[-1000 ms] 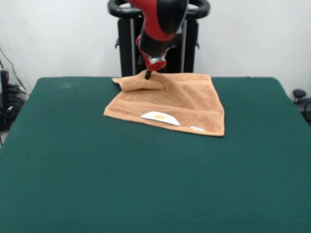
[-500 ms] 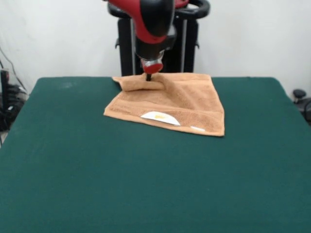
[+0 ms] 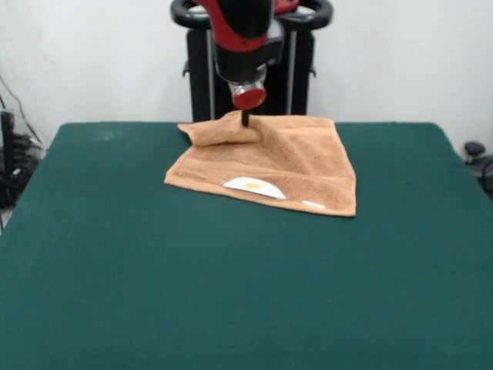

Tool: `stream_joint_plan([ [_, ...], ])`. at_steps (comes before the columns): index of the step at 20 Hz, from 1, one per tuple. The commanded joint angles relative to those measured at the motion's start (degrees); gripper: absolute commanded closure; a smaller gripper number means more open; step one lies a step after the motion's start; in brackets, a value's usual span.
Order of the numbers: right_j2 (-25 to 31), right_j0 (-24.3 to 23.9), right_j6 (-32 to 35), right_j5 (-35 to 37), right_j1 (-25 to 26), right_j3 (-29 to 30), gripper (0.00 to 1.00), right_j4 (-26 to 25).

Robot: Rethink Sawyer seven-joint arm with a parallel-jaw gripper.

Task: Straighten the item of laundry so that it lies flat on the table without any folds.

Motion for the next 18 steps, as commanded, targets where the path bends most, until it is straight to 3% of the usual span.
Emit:
stream_joint_plan([
  [1, 7.2, 2.2, 5.3, 7.0, -2.7, -2.7, 0.0, 2.0],
  [7, 6.7, 2.6, 5.5, 4.3, -0.4, -5.5, 0.0, 1.8],
  [13, 2.2, 7.3, 10.6, -10.6, 5.6, -7.5, 0.0, 1.3],
  [18, 1.1, 8.1, 13.3, -23.2, 11.2, -8.5, 0.0, 3.0],
])
